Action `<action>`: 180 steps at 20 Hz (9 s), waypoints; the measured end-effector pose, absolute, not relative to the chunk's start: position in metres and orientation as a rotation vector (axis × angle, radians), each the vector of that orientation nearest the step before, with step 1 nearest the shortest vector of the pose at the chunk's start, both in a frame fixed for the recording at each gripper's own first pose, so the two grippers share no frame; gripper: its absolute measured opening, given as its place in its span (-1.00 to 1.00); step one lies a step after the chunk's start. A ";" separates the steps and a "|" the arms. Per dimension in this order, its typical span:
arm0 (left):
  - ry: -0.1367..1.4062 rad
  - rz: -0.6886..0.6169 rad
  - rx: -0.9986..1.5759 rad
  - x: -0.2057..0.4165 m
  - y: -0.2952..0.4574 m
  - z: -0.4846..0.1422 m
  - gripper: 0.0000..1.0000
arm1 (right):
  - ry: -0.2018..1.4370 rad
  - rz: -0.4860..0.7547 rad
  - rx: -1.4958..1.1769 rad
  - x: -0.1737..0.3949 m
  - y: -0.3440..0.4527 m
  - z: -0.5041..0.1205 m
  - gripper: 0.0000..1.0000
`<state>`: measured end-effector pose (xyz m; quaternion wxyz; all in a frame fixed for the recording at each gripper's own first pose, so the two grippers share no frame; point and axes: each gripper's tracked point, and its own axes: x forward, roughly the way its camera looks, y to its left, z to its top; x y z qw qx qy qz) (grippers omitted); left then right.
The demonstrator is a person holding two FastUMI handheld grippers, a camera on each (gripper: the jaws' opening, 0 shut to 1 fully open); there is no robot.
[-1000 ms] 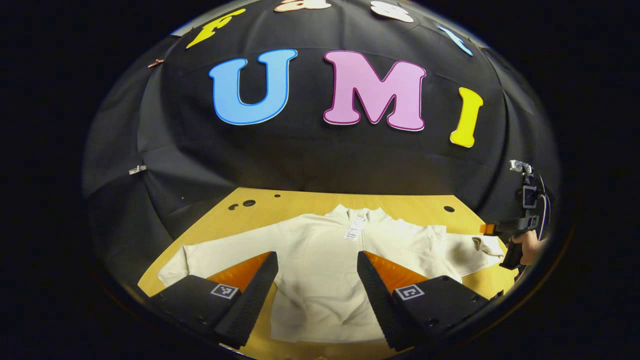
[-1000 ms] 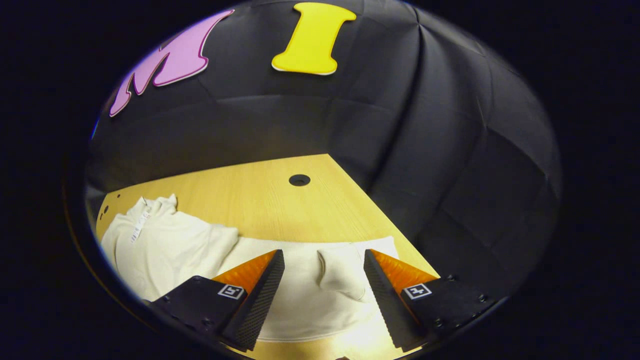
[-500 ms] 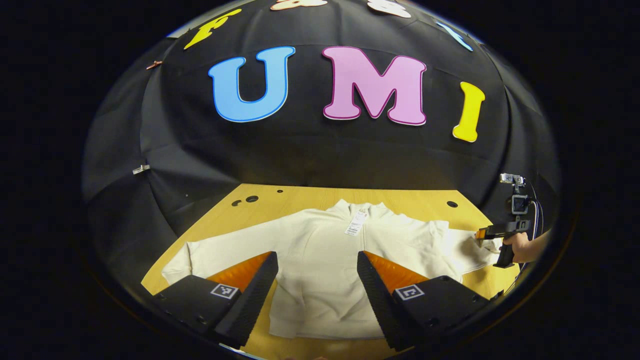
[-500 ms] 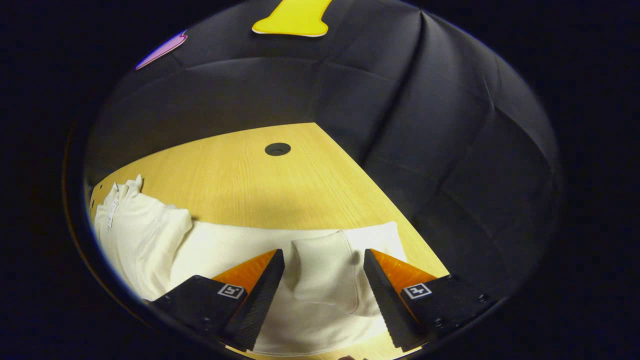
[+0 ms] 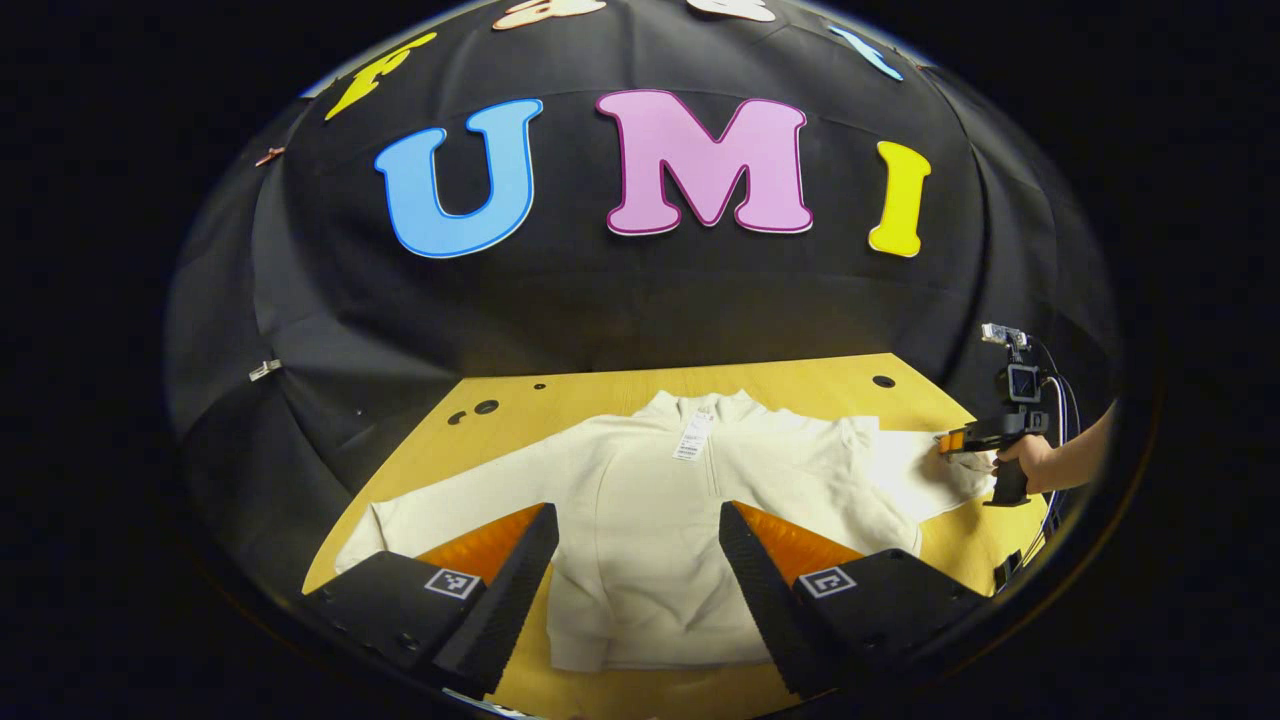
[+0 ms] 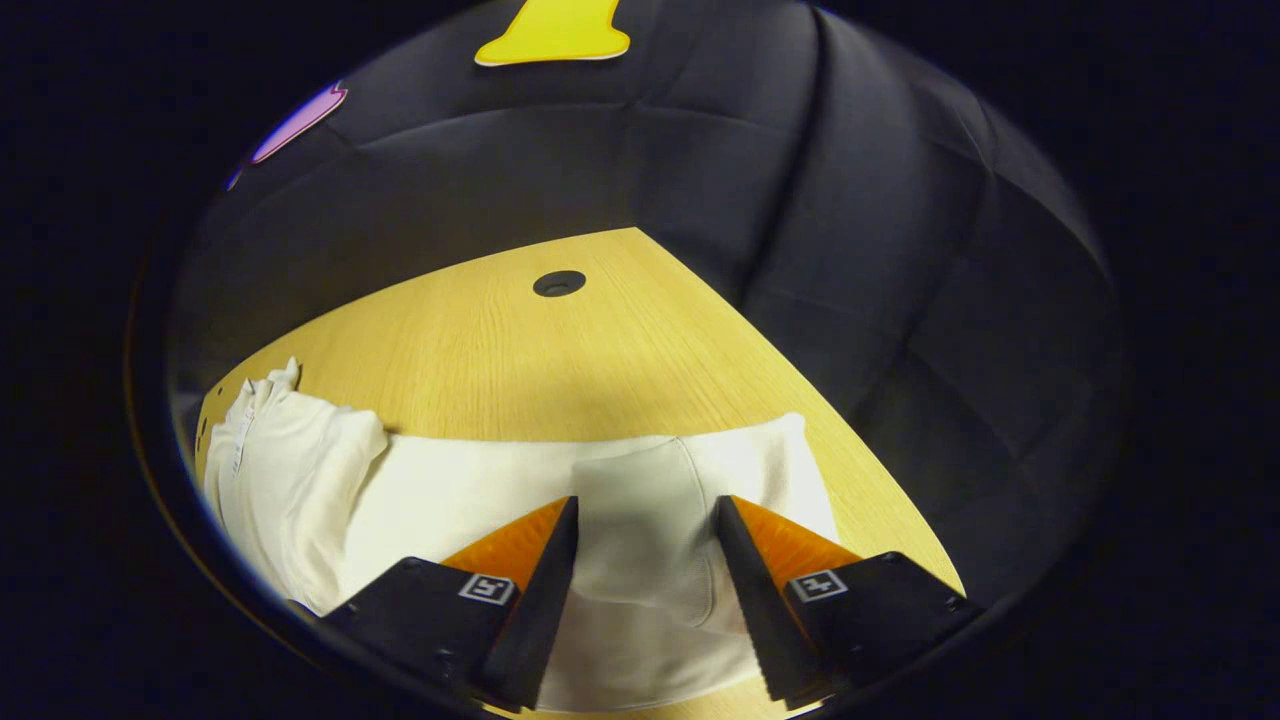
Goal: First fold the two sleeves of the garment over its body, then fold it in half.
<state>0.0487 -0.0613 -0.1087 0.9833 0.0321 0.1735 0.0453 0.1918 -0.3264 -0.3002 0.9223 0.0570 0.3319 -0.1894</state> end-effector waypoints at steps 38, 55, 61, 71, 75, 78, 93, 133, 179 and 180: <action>0.274 0.184 -0.052 0.020 0.078 -0.108 0.99 | 0.470 0.112 0.043 0.280 0.056 -0.094 -0.80; 0.323 0.388 -0.144 -0.024 0.147 -0.136 0.99 | 0.646 0.463 -0.015 0.259 0.337 -0.208 -0.31; 0.314 0.449 -0.160 -0.029 0.175 -0.140 0.99 | 0.637 0.472 -0.053 0.239 0.322 -0.206 0.94; 0.398 0.581 -0.136 -0.028 0.281 -0.206 0.99 | 0.562 0.222 0.020 0.247 0.161 -0.166 0.97; 0.436 0.581 -0.121 -0.016 0.309 -0.231 0.99 | 0.550 0.127 0.000 0.231 0.086 -0.157 0.97; 0.472 0.572 -0.112 -0.013 0.326 -0.253 0.99 | 0.552 0.066 0.018 0.215 0.041 -0.156 0.97; 0.564 0.510 -0.242 0.003 0.328 -0.306 0.77 | 0.561 -0.084 0.080 0.148 -0.064 -0.161 0.97; 0.306 -0.111 -0.246 0.258 0.048 -0.033 -0.87 | 0.578 -0.212 0.189 0.087 -0.158 -0.201 0.97; 0.752 -0.128 -0.097 0.003 0.025 -0.259 0.95 | 0.874 0.103 0.216 -0.013 0.013 -0.297 0.97; 0.760 -0.124 -0.107 -0.001 0.023 -0.264 0.96 | 0.886 0.106 0.216 -0.017 0.016 -0.302 0.97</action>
